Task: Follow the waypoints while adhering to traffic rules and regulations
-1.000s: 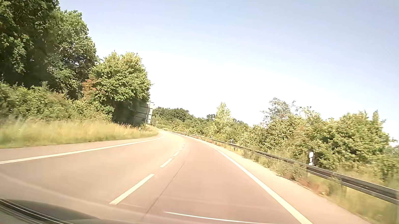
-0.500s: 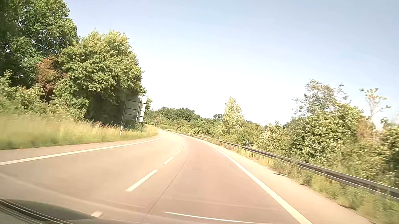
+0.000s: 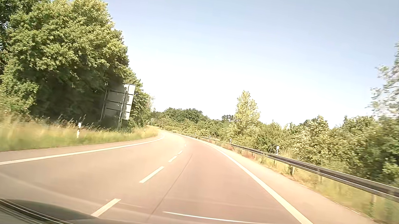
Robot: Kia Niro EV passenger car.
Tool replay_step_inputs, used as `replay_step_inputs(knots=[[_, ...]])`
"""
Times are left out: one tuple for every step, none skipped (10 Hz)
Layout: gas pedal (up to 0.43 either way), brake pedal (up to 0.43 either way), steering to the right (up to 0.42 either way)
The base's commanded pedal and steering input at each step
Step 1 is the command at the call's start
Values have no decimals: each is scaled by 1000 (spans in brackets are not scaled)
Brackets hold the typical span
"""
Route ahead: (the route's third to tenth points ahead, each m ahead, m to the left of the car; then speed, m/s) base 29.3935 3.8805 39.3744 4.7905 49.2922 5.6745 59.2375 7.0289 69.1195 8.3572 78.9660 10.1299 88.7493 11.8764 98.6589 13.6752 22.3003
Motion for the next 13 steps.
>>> replay_step_inputs(knots=[[512,18,-17],[512,18,-17],[512,24,-15],[512,18,-15],[512,18,-15],[512,18,-15],[512,24,-15],[512,18,-14],[512,18,-14],[512,18,-13],[512,18,-13],[512,18,-14],[512,24,-13]])
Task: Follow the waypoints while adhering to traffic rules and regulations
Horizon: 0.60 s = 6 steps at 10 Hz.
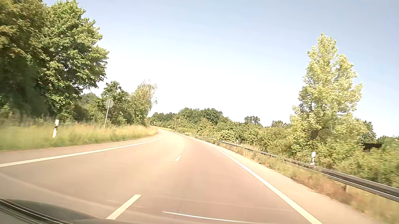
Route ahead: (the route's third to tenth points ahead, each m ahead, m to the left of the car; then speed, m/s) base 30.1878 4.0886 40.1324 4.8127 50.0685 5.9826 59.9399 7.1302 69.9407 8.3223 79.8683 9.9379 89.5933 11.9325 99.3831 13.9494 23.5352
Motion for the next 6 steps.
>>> replay_step_inputs(knots=[[512,18,-13],[512,18,-14],[512,18,-13],[512,18,-14],[512,18,-13],[512,24,-14]])
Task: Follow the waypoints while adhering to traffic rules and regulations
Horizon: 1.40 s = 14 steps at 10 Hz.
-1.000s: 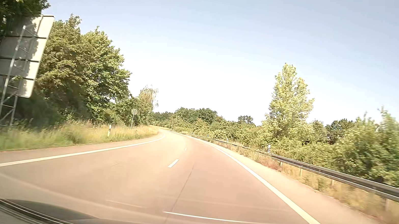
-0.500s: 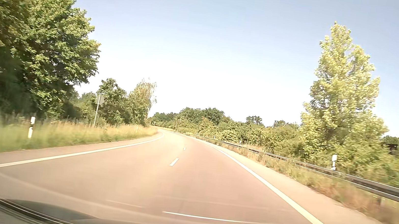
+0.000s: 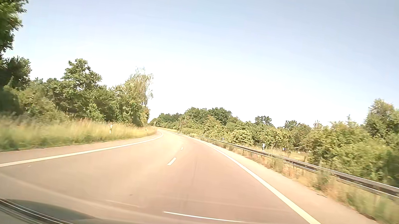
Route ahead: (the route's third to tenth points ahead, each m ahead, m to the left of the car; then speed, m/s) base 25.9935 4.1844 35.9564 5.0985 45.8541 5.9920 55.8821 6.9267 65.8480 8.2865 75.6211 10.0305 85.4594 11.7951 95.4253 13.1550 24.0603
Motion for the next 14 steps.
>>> replay_step_inputs(knots=[[512,18,-13],[512,18,-14],[512,24,-14],[512,18,-14],[512,18,-14],[512,24,-14],[512,18,-15],[512,18,-15],[512,24,-15],[512,18,-15],[512,18,-15],[512,24,-15],[512,18,-15],[512,18,-16]])
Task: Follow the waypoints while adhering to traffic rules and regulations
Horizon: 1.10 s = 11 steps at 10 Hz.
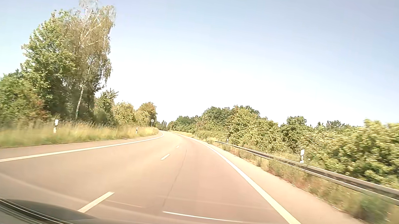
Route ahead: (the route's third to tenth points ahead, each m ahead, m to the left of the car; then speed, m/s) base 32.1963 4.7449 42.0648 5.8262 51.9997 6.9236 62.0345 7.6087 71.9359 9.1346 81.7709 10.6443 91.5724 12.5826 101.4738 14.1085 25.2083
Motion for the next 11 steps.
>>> replay_step_inputs(knots=[[512,18,-16],[512,24,-16],[500,18,-16],[480,18,-16],[461,24,-16],[461,24,-16],[449,18,-16],[449,18,-16],[449,18,-16],[449,18,-16],[449,18,-16]])
